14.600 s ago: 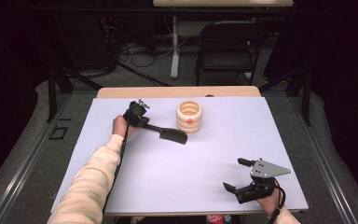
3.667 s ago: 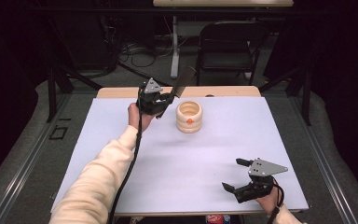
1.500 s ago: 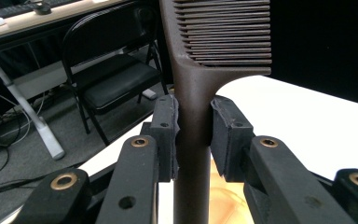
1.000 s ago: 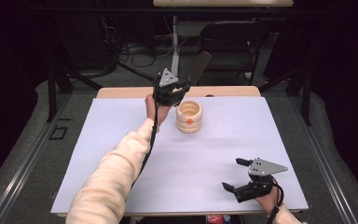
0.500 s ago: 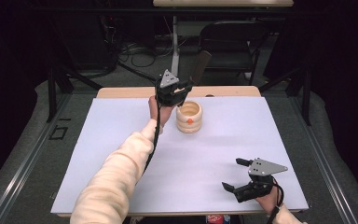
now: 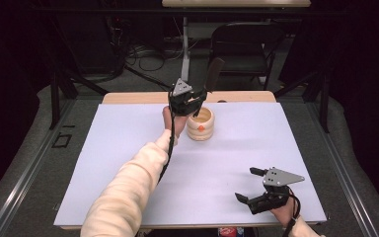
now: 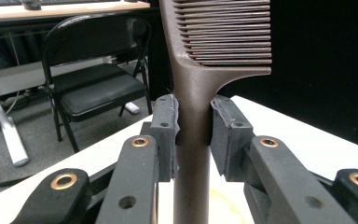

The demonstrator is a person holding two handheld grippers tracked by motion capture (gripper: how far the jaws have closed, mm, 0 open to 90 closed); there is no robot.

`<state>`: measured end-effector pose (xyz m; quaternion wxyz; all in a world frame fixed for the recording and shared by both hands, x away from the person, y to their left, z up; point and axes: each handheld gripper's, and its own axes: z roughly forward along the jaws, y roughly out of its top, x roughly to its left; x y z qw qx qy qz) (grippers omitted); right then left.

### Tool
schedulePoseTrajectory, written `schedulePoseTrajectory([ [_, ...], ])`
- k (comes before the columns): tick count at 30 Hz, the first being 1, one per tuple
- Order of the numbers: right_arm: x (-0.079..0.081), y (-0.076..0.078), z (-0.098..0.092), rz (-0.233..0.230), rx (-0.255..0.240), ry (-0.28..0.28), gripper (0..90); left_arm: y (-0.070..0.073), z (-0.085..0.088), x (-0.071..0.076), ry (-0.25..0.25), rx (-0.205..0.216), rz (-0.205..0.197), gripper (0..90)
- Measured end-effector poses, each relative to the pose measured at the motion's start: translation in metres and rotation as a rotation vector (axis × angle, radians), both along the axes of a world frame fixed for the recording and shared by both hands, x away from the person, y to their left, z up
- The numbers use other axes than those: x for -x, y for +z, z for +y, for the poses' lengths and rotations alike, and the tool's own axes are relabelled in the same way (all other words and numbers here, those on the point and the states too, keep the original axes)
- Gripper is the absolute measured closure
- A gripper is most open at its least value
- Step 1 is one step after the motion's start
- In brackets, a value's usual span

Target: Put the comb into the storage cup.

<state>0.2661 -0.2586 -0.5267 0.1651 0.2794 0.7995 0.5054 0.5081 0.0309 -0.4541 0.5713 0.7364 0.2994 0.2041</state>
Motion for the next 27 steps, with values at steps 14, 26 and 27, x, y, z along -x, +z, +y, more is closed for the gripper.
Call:
schedulePoseTrajectory([
  [14, 0.000, 0.000, 0.000, -0.003, 0.005, 0.004, 0.0, -0.014, -0.001, -0.004, 0.020, 0.002, 0.021, 72.3],
  [26, 0.000, 0.000, 0.000, -0.003, 0.001, 0.003, 0.0, -0.021, -0.002, -0.005, 0.011, -0.008, 0.036, 72.3],
  [27, 0.000, 0.000, 0.000, -0.006, 0.003, 0.004, 0.0, -0.022, -0.002, -0.004, 0.022, -0.006, 0.031, 72.3],
])
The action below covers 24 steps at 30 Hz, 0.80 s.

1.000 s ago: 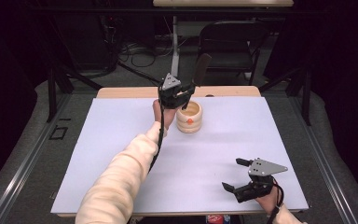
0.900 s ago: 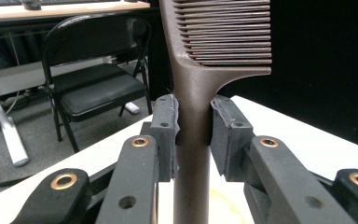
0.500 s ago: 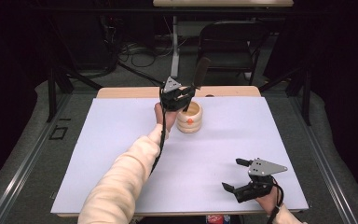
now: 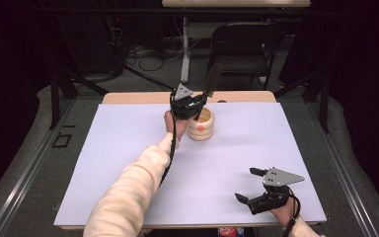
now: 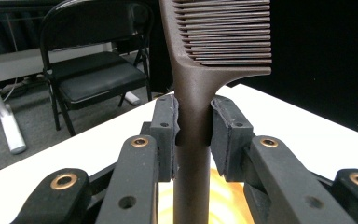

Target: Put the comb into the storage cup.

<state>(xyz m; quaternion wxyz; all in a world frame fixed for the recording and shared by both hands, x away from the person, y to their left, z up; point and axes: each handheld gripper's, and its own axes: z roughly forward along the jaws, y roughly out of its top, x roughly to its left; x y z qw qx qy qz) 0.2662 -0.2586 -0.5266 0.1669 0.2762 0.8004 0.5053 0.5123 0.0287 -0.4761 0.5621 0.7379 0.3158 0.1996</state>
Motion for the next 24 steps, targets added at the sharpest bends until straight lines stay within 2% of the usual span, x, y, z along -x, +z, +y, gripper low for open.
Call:
schedulePoseTrajectory([
  [8, 0.000, 0.000, 0.000, 0.001, 0.001, 0.002, 0.1, -0.006, 0.002, -0.001, -0.020, -0.012, 0.018, 72.2],
  [13, 0.000, 0.000, 0.000, 0.001, 0.002, 0.002, 0.1, -0.008, -0.002, 0.000, -0.015, -0.072, 0.035, 72.3],
  [18, 0.000, 0.000, 0.000, 0.005, -0.002, -0.001, 0.1, -0.011, -0.004, 0.000, -0.021, -0.084, 0.044, 72.3],
  [24, 0.000, 0.000, 0.000, 0.005, -0.002, -0.001, 0.1, -0.012, -0.006, 0.000, -0.020, -0.121, 0.066, 72.2],
])
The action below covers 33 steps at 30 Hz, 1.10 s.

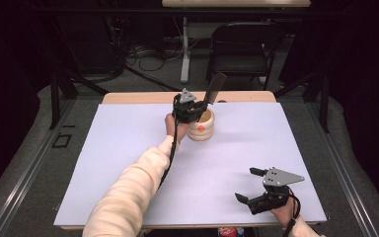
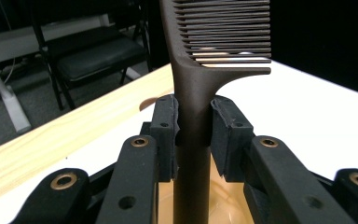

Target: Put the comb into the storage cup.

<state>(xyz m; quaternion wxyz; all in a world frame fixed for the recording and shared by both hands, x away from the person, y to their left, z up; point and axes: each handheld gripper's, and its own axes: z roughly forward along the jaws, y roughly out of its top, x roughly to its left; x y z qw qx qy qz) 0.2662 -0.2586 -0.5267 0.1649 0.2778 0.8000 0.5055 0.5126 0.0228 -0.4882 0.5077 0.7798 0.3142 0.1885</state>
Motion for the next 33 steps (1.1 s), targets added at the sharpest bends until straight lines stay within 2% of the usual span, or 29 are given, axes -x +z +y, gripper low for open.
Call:
schedulePoseTrajectory([
  [15, -0.0001, 0.0001, 0.0000, -0.001, 0.004, 0.002, 0.1, -0.0037, -0.0036, -0.0002, -0.017, -0.044, 0.031, 72.2],
  [22, -0.0001, -0.0001, 0.0002, 0.000, 0.004, 0.003, 0.1, -0.0035, -0.0048, -0.0001, -0.023, -0.064, 0.031, 72.2],
  [33, -0.0005, -0.0003, 0.0005, -0.001, 0.006, 0.004, 0.1, -0.0048, -0.0050, -0.0005, -0.026, -0.074, 0.043, 72.2],
])
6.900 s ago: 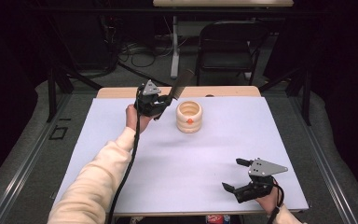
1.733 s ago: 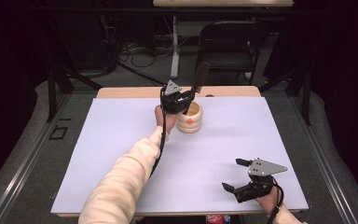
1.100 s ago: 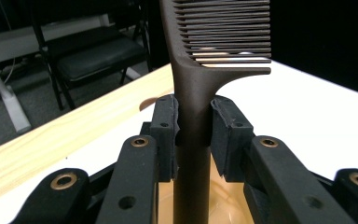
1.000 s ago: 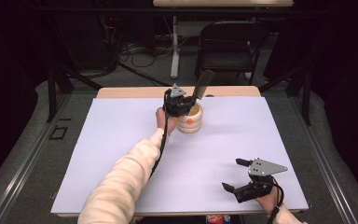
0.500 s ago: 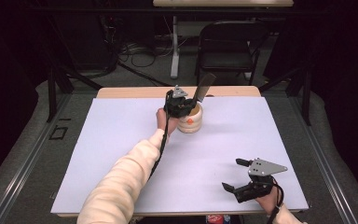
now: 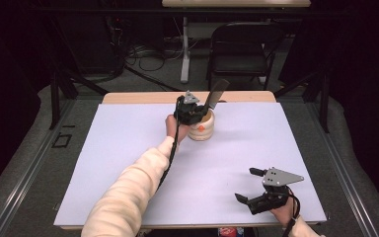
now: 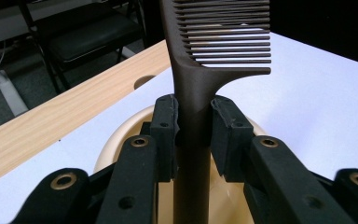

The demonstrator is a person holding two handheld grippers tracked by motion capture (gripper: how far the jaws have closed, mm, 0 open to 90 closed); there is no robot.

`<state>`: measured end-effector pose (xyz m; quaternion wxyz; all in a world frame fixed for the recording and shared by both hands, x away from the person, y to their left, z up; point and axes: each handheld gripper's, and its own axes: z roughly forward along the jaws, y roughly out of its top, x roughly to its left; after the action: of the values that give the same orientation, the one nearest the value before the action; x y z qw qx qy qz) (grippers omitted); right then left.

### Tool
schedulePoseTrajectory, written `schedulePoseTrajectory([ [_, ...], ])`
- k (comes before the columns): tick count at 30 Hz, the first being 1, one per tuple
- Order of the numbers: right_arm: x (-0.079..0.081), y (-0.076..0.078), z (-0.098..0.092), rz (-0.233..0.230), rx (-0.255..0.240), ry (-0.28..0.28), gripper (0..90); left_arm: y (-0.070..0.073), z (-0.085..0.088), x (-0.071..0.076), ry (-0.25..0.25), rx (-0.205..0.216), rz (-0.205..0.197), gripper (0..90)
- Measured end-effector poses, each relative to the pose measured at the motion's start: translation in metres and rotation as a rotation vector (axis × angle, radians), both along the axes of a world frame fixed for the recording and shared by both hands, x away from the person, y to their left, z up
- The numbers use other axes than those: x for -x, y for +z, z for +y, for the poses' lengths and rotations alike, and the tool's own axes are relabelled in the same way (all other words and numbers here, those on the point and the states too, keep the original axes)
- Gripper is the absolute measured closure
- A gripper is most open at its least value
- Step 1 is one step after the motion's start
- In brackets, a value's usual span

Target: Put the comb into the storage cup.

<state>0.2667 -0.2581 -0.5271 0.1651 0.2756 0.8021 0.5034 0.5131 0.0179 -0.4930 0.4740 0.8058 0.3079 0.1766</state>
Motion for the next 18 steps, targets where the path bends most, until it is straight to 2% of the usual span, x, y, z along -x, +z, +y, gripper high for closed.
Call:
schedulePoseTrajectory([
  [18, -0.0003, -0.0005, 0.0007, 0.002, 0.000, 0.007, 0.2, -0.0002, -0.0013, 0.0024, -0.006, -0.029, -0.007, 72.1],
])
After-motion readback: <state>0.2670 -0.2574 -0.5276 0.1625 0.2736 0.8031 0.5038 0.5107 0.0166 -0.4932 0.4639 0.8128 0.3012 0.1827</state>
